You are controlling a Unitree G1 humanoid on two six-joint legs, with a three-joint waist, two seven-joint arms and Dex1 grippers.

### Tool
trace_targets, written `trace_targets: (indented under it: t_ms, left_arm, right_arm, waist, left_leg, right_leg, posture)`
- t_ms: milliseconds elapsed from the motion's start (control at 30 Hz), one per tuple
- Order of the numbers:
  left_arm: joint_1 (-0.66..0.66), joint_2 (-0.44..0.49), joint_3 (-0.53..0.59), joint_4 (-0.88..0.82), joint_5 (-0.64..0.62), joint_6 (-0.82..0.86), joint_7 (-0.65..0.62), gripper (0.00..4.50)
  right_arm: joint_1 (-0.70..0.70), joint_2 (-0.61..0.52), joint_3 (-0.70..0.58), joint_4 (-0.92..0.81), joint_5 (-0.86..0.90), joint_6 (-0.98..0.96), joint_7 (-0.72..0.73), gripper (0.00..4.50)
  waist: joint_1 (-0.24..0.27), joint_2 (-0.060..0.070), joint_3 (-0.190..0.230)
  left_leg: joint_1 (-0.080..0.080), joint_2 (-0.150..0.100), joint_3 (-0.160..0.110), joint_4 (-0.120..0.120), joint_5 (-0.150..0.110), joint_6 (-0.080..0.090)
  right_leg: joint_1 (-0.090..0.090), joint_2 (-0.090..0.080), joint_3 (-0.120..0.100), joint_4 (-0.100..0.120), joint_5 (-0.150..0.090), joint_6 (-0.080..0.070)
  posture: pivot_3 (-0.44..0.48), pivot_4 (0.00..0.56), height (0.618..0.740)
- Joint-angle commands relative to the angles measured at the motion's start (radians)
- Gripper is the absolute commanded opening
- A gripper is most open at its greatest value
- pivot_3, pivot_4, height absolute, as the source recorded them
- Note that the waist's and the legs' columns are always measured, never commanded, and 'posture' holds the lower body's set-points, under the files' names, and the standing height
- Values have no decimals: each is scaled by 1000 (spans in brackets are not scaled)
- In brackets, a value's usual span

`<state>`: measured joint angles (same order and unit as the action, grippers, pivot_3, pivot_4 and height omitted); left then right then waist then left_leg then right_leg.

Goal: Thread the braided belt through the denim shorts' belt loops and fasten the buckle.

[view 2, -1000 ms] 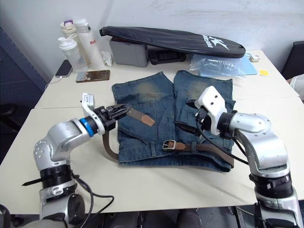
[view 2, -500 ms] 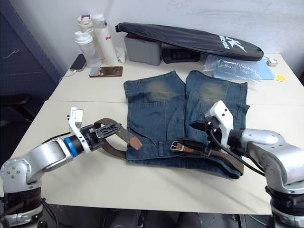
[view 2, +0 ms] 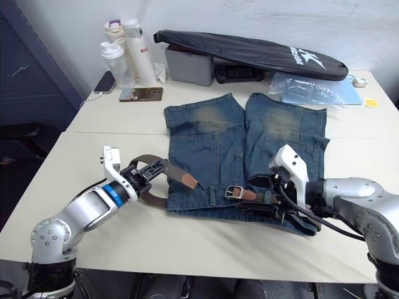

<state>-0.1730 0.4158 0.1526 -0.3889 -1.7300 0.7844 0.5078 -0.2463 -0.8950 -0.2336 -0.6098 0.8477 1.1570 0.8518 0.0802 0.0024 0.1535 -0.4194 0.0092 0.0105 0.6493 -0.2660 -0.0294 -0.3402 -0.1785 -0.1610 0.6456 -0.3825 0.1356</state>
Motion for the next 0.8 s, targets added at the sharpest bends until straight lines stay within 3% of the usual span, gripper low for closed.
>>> trace_targets:
  t_ms: [33, 433, 567, 800]
  left_arm:
    - [3, -18, -37, -37, 57, -16, -26, 0]
    - [-44, -94, -116, 34, 161, -4, -72, 0]
    - [-62, -68, -142, 71, 231, 45, -32, 0]
    - [-69, -36, -120, 58, 127, 116, 111, 0]
  right_arm:
    - [25, -20, -51, -35, 28, -10, -19, 4465]
    - [61, -87, -100, -53, 84, 13, -74, 4465]
    - [45, -100, -102, -52, 109, 28, -105, 4465]
    - [23, -117, -89, -45, 146, 40, -139, 4465]
  waist:
    - [4, 0, 0]
    - [3, 0, 0]
    - [3, 0, 0]
    - [2, 0, 0]
  left_leg:
    - [0, 0, 0, 0, 0, 0]
    - [0, 0, 0, 0, 0, 1]
    - [0, 2, 0, 0, 0, 0]
    - [0, 3, 0, 0, 0, 0]
  right_leg:
    - [0, 0, 0, 0, 0, 0]
    - [2, 0, -2, -3, 0, 1]
    - [1, 2, -1, -3, 1, 0]
    - [1, 3, 0, -3, 1, -1]
  posture:
    - [0, 150, 644]
    - [0, 150, 645]
    - [0, 150, 645]
    - [0, 150, 645]
